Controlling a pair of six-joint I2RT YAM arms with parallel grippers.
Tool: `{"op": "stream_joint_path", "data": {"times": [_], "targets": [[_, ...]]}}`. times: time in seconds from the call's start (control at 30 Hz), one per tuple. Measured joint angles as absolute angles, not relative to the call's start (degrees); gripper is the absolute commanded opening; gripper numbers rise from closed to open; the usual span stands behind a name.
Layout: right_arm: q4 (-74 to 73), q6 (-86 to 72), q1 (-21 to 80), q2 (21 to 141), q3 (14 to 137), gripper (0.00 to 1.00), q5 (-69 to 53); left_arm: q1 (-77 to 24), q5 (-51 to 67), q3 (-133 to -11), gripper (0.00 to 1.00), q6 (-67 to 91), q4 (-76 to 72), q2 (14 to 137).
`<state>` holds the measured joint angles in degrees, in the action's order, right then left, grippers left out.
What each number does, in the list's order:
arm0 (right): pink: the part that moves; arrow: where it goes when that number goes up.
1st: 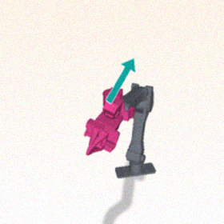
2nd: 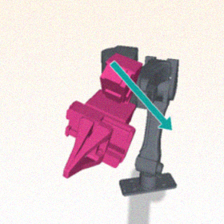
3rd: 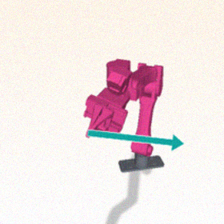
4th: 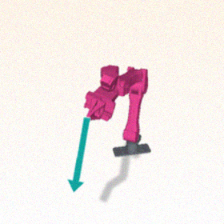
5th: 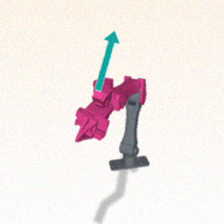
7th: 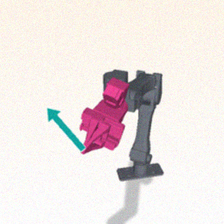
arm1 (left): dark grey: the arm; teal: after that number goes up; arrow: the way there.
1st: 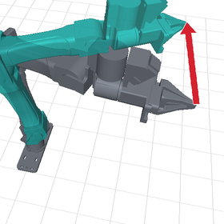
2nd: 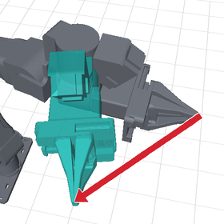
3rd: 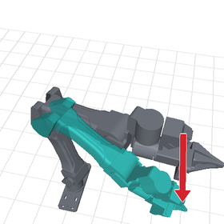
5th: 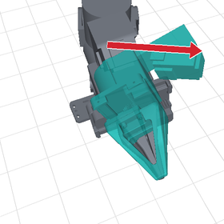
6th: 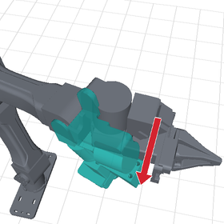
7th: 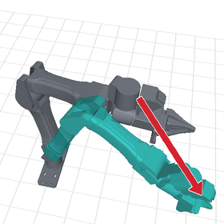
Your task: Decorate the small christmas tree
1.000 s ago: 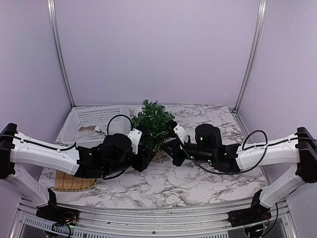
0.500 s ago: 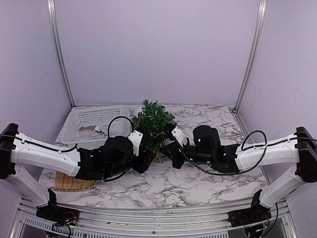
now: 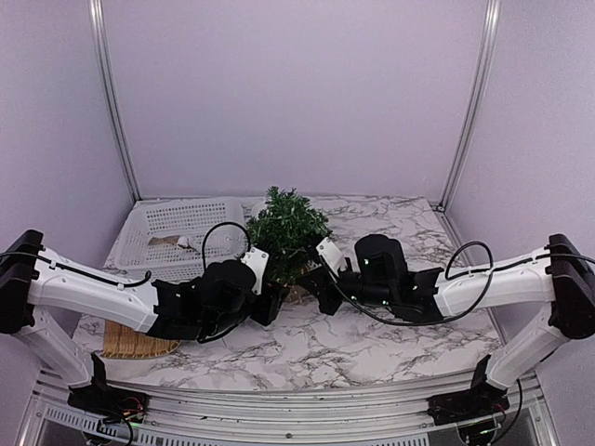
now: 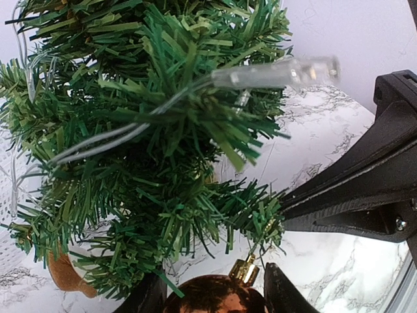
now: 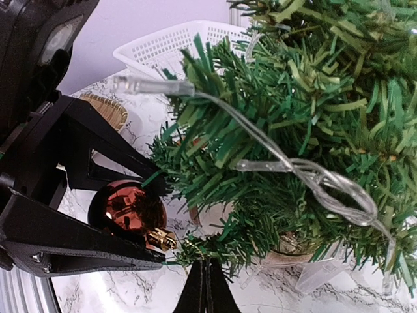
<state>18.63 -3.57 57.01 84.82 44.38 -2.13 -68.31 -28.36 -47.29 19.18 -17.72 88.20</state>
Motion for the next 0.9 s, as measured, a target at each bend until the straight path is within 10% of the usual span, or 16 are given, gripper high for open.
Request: {"op": "stream_joint_path", "data": {"times": [0.9], "targets": [[15.8,-3.2,57.1,88.3,47.2,0.0,0.5,-68.2,-32.2,-48.1,0.36,21.6,-16.9,91.4]]}}
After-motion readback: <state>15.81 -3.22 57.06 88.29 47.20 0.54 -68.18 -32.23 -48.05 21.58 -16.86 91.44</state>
